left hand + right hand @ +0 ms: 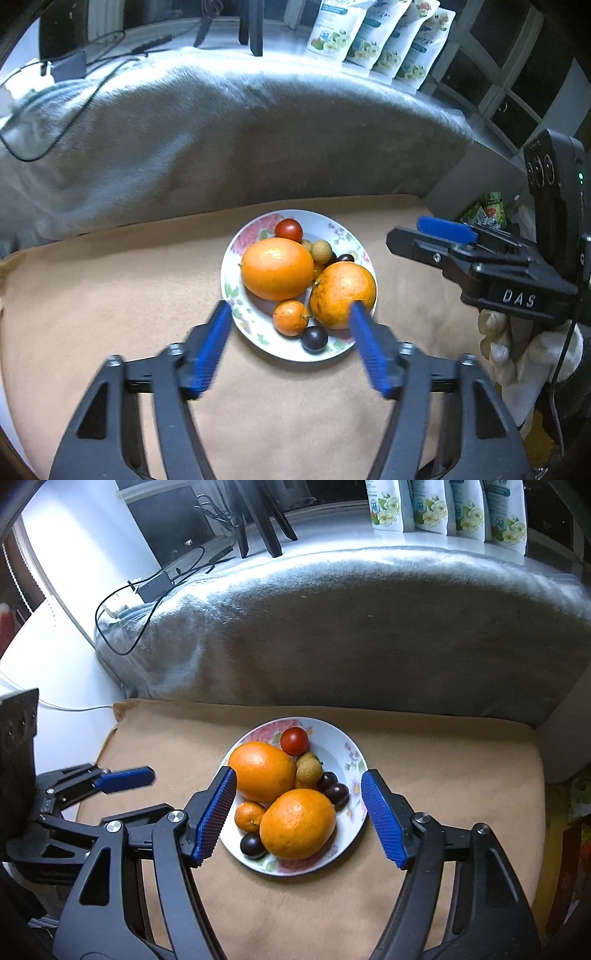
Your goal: Organize fruits
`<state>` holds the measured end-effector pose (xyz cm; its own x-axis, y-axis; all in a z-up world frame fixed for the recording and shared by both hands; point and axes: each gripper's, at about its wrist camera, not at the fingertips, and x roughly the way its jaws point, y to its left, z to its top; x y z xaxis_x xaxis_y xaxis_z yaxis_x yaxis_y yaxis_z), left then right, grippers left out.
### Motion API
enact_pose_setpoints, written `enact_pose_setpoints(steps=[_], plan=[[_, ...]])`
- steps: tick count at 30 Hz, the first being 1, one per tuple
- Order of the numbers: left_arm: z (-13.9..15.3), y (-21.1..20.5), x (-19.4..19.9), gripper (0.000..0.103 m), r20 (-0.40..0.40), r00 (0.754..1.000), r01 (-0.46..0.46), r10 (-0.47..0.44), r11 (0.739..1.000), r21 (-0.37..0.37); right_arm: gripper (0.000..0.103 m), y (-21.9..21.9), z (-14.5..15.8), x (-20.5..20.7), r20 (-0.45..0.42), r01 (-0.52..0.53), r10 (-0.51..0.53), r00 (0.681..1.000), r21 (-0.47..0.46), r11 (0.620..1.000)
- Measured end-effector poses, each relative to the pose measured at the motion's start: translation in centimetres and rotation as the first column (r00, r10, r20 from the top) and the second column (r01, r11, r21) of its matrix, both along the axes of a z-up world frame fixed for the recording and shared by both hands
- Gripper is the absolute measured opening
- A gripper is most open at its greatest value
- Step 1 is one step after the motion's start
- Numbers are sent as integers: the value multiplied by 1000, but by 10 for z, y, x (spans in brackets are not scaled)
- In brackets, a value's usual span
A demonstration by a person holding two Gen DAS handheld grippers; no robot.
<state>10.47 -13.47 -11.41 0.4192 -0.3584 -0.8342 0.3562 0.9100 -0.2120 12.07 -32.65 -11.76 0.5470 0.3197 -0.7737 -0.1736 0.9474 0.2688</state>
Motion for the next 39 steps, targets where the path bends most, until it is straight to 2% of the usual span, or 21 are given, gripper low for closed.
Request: enact_pose_setpoints(steps=[2,13,15,17,27,37,39], plan=[[4,0,-2,70,13,1000,-12,12,1000,10,85,0,4,-6,15,12,-12,1000,-11,1000],[52,18,-19,71,140,984,-112,110,994,9,86,-19,43,-44,110,151,-152,982,16,988],[57,19,-23,72,158,981,-117,114,993,11,93,-22,50,-48,124,167,-168,978,19,986],[62,20,-27,72,176,977,-123,119,992,12,95,-23,55,-53,147,171,-170,974,11,985],[73,29,-50,72,197,970,-150,141,988,31,95,-13,60,-71,143,142,-137,980,-24,990],[78,27,-63,73,190,974,-135,126,990,37,95,-7,63,-84,147,138,-131,981,-42,989],[77,26,-65,77,184,975,-133,124,990,37,95,-6,62,-85,145,138,-131,981,-41,990]])
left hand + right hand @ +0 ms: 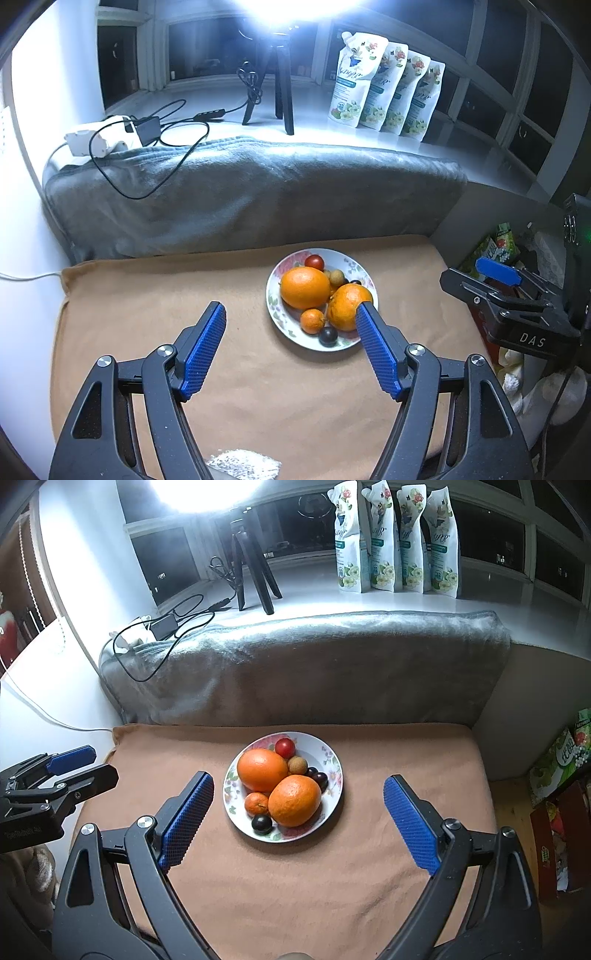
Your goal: Organize fruits
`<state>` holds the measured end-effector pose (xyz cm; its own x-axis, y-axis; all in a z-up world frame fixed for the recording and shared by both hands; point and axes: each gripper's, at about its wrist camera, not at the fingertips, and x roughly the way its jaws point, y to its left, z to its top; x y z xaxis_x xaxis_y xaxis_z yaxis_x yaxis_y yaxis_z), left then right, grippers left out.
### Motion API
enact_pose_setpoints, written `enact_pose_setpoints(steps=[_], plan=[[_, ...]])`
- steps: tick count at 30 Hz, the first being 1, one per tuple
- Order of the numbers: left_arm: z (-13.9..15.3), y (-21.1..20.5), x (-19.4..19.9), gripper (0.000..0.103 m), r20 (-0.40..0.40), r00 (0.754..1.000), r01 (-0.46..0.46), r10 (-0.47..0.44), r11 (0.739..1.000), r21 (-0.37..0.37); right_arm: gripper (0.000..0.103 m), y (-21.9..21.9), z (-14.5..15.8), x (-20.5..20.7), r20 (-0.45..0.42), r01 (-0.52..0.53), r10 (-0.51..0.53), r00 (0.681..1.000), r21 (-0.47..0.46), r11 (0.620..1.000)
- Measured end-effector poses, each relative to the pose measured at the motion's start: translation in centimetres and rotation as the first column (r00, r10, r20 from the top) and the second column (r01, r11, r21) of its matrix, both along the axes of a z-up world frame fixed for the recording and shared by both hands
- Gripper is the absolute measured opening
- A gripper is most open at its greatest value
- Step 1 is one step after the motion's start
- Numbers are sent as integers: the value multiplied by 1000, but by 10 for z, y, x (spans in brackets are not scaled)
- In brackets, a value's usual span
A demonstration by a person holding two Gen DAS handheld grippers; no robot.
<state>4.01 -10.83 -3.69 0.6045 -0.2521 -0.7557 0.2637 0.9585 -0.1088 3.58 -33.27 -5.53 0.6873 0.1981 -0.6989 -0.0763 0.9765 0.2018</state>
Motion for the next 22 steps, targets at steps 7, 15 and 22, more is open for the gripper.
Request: enact_pose_setpoints(steps=[7,15,22], plan=[[-2,-4,-5,82,-12,1000,11,-11,1000,5,95,-2,-2,-7,-9,10,-10,1000,4,1000],[0,-4,-13,82,11,1000,3,-3,1000,11,95,-4,-5,-9,-16,9,-8,1000,10,1000],[2,-3,-17,82,21,1000,-2,2,1000,13,95,-5,-10,-15,-27,15,-14,1000,15,1000]])
